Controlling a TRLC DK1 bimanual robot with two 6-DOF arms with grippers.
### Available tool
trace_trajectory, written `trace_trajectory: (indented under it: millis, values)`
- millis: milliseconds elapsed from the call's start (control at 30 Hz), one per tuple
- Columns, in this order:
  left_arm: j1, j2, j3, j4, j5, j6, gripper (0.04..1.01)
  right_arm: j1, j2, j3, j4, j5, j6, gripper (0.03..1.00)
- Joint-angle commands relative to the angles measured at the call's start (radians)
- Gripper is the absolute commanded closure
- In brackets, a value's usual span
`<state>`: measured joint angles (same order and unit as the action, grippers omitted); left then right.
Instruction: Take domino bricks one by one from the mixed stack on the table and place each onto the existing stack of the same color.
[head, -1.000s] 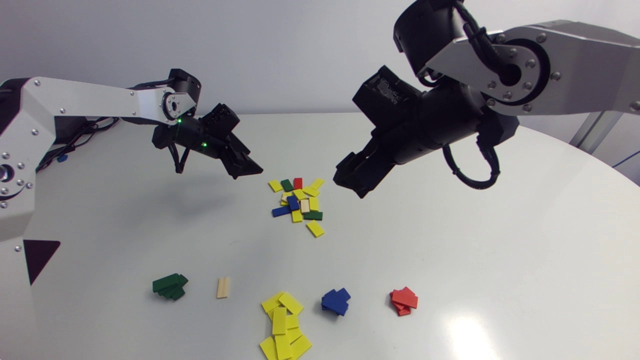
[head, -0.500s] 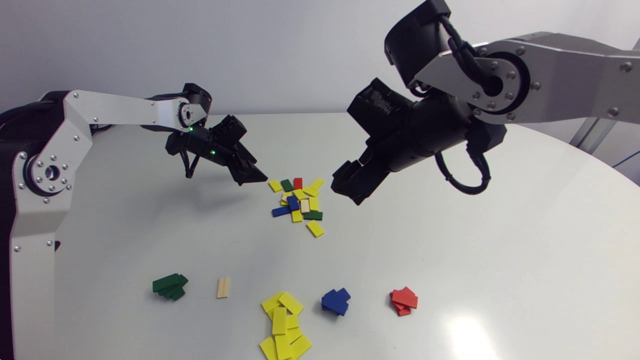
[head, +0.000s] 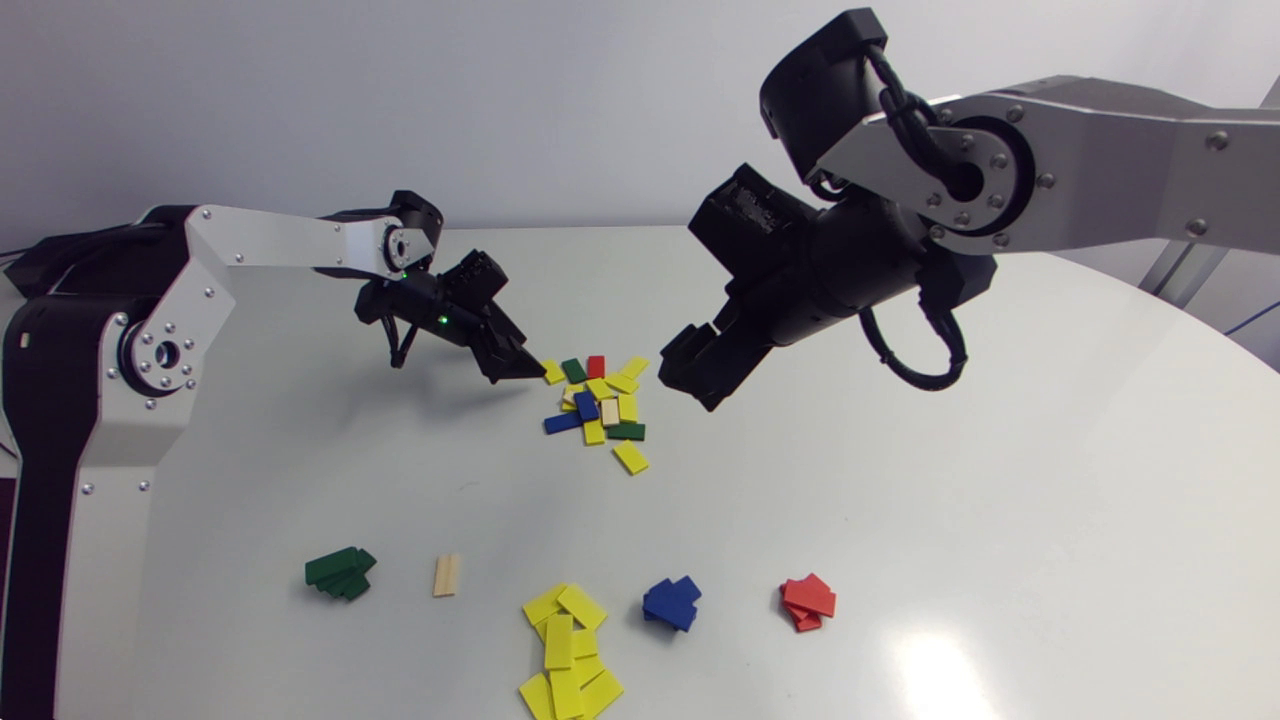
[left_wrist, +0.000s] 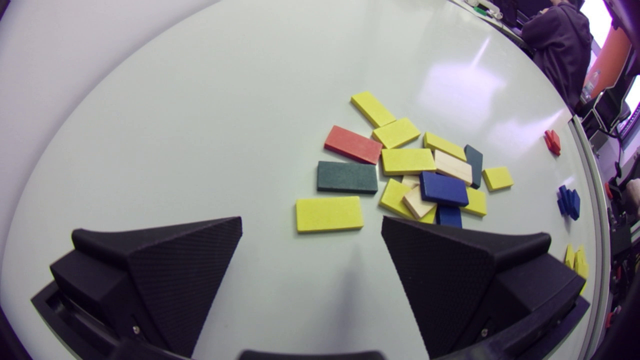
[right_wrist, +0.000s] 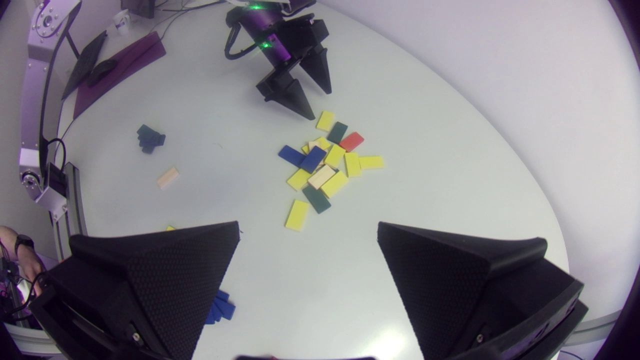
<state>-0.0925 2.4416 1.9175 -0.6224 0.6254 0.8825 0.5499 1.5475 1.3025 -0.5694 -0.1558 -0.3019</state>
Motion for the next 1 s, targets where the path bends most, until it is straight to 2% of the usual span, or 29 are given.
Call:
trace_trajectory:
  millis: [0,867,967]
  values:
    - [-0.015,0.04,0.026,-0.014,0.011,0.026,0.048,-0.002,0.019,-0.016,0.006,0.004,0.02,0.066]
    - [-0.049,0.108,0.06,-0.016,0.011,0.059,0.049,-0.004,0.019,-0.025,0.008,-0.002,0.023,0.066]
    - [-0.052,0.109,0.058,-0.016,0.01,0.064,0.105,-0.01,0.017,-0.025,0.008,-0.005,0.021,0.067]
